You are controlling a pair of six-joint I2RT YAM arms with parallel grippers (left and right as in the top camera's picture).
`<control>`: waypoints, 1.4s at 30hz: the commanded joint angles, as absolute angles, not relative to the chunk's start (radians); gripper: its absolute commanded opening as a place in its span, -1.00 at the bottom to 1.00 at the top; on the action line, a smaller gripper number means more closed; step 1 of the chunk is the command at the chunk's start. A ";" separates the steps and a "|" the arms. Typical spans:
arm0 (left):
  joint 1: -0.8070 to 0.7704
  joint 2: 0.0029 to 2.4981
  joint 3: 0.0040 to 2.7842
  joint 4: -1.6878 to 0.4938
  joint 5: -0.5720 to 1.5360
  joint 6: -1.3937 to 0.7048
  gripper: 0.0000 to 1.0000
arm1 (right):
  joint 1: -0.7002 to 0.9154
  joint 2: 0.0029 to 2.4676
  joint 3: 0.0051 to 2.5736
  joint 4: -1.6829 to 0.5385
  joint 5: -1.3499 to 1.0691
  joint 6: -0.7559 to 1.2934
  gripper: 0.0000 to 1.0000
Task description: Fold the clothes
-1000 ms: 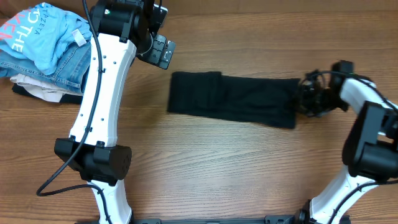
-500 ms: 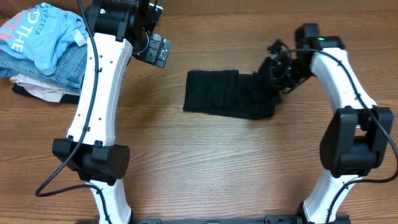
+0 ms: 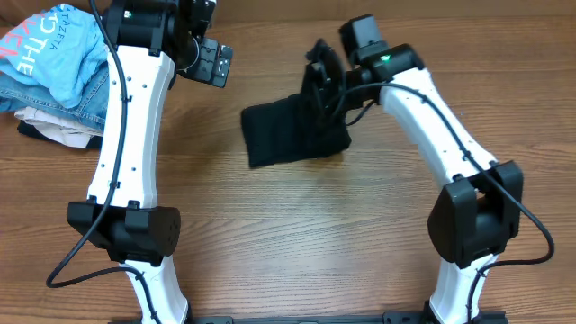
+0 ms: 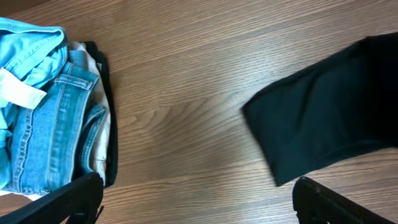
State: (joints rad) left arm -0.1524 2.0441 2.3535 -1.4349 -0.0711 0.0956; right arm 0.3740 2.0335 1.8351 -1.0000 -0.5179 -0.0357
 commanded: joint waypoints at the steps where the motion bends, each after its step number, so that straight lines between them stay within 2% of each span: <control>1: -0.149 2.033 2.376 -1.428 -0.051 0.075 1.00 | 0.463 2.003 1.868 -0.934 -0.450 -0.011 -0.82; 4: -0.149 2.033 2.376 -1.427 -0.055 0.075 1.00 | 0.535 2.025 1.867 -0.895 -0.442 0.028 -0.30; 5: -0.147 2.033 2.376 -1.422 -0.060 0.075 1.00 | 0.562 2.036 1.867 -0.894 -0.442 0.029 0.11; 6: -0.138 2.033 2.376 -1.410 -0.059 0.074 1.00 | 0.583 2.043 1.867 -0.894 -0.442 0.031 0.76; 7: -0.128 2.033 2.376 -1.399 -0.055 0.070 1.00 | 0.600 2.045 1.867 -0.895 -0.442 0.031 0.96; 10: -0.083 2.033 2.376 -1.387 -0.018 0.047 1.00 | 0.616 2.042 1.868 -0.899 -0.442 0.037 1.00; 12: -0.061 2.033 2.376 -1.407 0.062 0.049 1.00 | 0.572 2.029 1.868 -0.916 -0.442 0.039 1.00; 17: -0.089 2.034 2.286 -1.472 0.246 0.102 1.00 | 0.287 2.005 1.868 -1.037 -0.445 0.057 1.00; 20: -0.120 2.034 2.037 -1.363 0.369 0.107 1.00 | 0.133 2.005 1.868 -1.111 -0.446 0.053 1.00; 24: -0.122 2.034 1.819 -1.125 0.522 0.102 1.00 | 0.096 2.005 1.868 -1.135 -0.445 0.052 1.00; 31: -0.186 2.035 1.641 -0.762 0.447 -0.055 1.00 | 0.096 2.005 1.868 -1.152 -0.437 0.053 1.00; 37: -0.239 2.035 1.608 -0.659 0.250 -0.189 0.99 | 0.096 2.005 1.867 -1.173 -0.400 0.053 1.00; 38: -0.241 2.035 1.607 -0.653 0.249 -0.192 0.92 | 0.096 2.005 1.867 -1.173 -0.395 0.053 1.00; 41: -0.246 2.041 1.604 -0.654 0.247 -0.205 0.42 | 0.096 2.005 1.867 -1.173 -0.382 0.053 1.00; 42: -0.249 2.046 1.599 -0.653 0.247 -0.210 0.41 | 0.096 2.005 1.867 -1.173 -0.382 0.053 1.00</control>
State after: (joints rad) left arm -0.2371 2.0457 1.6199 -0.6571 0.2722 -0.1776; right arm 0.0933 2.0338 1.8423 -1.1744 -0.3981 0.0528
